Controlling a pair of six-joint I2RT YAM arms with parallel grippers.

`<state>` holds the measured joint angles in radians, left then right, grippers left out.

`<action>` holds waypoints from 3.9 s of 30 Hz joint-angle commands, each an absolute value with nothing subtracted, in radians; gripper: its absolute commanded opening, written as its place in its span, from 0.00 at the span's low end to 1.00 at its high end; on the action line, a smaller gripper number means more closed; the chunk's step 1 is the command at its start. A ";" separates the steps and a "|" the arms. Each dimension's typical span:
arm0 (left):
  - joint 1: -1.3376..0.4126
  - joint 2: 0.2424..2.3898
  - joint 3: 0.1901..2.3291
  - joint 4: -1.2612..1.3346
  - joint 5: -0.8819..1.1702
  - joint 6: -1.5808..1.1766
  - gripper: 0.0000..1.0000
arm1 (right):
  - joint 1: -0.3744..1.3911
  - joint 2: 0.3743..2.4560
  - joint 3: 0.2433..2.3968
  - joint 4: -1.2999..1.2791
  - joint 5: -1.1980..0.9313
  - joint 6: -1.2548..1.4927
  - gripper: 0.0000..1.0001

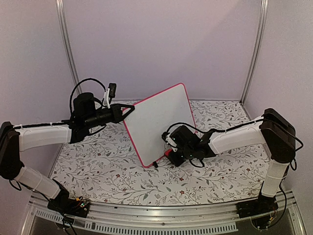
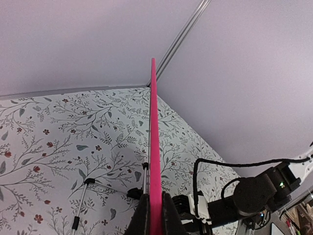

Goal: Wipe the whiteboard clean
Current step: Erase the whiteboard at the center of the board.

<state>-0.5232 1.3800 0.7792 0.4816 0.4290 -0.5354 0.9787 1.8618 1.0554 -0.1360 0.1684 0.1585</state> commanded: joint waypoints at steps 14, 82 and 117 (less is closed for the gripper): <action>-0.543 1.356 0.808 0.520 0.459 -0.543 0.00 | 0.941 1.847 1.184 -0.114 0.235 0.133 0.23; -0.542 1.363 0.809 0.526 0.466 -0.546 0.00 | 0.865 1.864 1.056 -0.057 0.011 0.156 0.22; -0.542 1.358 0.809 0.527 0.469 -0.551 0.00 | 0.886 1.764 1.037 -0.099 0.113 0.179 0.22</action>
<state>-0.5228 1.3800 0.7792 0.4854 0.4286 -0.5362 0.8837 1.8523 1.0382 -0.0967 0.0410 0.1684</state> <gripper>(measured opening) 0.021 0.227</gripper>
